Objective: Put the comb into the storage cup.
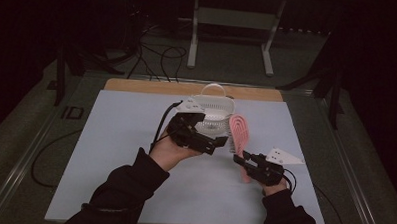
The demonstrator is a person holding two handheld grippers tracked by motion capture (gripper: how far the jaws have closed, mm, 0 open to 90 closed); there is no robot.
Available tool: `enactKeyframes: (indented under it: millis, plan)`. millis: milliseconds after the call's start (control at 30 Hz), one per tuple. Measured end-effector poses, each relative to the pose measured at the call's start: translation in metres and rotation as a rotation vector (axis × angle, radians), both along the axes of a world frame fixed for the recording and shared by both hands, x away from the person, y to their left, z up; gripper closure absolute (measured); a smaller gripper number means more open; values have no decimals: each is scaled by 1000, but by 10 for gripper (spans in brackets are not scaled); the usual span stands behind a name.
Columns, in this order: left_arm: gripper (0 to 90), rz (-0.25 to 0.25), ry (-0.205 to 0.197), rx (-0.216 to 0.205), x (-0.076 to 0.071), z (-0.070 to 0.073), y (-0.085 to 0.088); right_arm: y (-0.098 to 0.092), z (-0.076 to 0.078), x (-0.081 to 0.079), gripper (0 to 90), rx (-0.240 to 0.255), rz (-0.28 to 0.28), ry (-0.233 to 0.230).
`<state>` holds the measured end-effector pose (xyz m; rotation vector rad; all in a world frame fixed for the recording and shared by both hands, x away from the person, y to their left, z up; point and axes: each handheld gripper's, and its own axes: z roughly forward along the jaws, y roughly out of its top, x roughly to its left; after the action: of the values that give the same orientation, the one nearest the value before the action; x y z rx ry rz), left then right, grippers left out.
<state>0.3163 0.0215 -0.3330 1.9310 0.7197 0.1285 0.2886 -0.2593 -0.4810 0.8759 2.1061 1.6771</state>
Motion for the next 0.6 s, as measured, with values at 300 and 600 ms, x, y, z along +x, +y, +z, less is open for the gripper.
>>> enactKeyframes:
  millis: [300, 600]
  plan:
    - [1, 22, 66, -35, 8, -9, -26, 0, 0, 0, 704, 1, 3, -1]
    - [2, 61, 102, -69, 16, -19, -38, 0, 0, 0, 703, 3, 2, 0]
